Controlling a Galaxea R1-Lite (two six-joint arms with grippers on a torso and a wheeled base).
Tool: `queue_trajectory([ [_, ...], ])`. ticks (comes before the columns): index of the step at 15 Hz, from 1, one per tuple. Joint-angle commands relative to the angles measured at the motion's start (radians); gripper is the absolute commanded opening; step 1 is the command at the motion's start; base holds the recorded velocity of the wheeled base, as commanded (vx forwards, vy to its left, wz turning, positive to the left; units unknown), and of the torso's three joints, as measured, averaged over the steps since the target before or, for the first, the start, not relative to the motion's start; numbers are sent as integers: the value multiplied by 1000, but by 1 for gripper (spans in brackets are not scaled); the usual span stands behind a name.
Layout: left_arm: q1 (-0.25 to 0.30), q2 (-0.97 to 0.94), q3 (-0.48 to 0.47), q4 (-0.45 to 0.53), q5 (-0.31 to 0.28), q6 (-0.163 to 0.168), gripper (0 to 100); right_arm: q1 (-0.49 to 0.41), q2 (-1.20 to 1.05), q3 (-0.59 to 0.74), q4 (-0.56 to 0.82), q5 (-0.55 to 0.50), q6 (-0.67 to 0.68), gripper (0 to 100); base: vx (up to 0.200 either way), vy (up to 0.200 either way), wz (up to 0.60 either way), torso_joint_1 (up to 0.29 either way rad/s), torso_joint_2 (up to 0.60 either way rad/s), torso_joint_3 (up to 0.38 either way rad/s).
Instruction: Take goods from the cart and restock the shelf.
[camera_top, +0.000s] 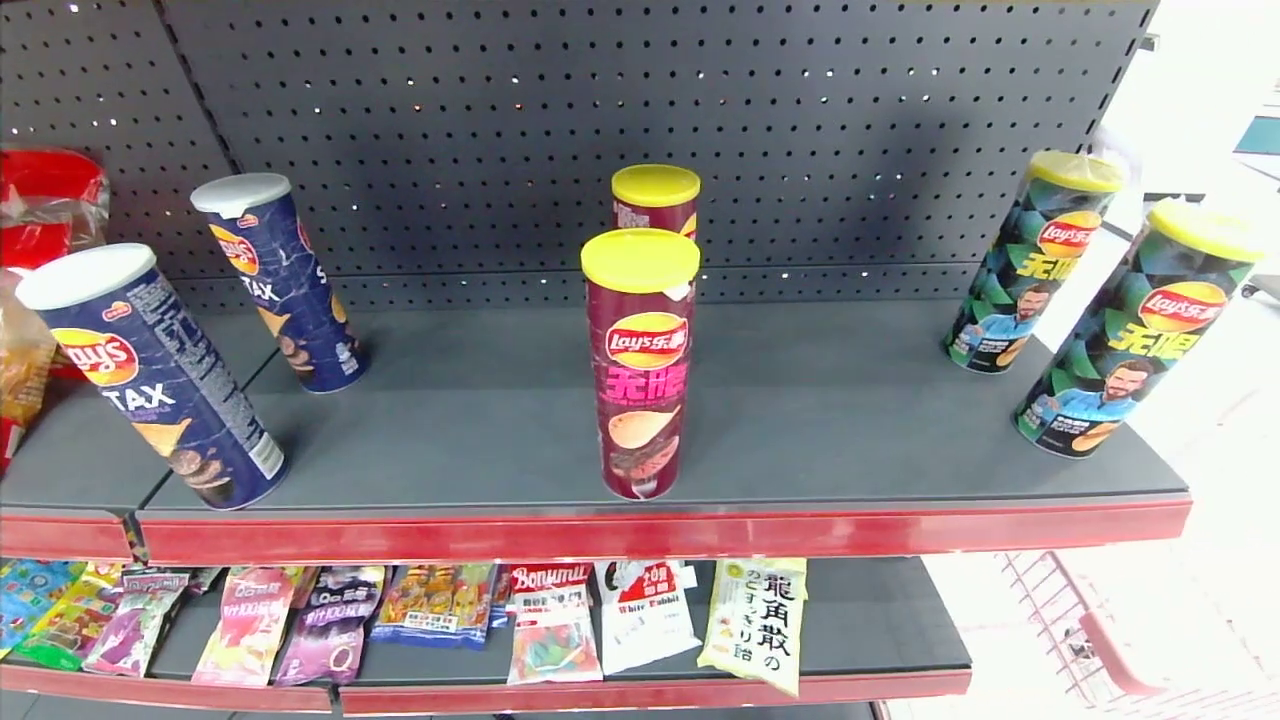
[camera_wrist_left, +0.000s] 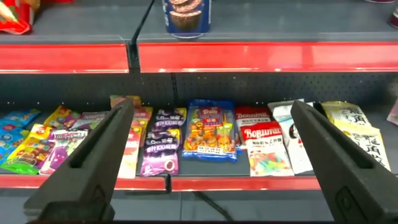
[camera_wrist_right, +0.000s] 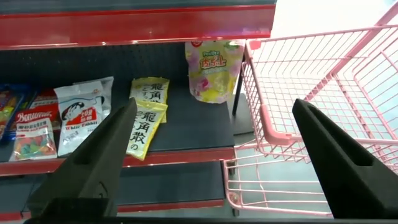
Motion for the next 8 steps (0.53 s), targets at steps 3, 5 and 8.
queue_trajectory([
  [3,1,1,0,0,0,0,100,0,2,0,0,-1,-1,100,0,0,0,0,0,0],
  [5,1,1,0,0,0,0,100,0,2,0,0,-3,-1,100,0,0,0,0,0,0],
  [8,1,1,0,0,2,0,100,0,2,0,0,-12,-2,100,0,0,0,0,0,0],
])
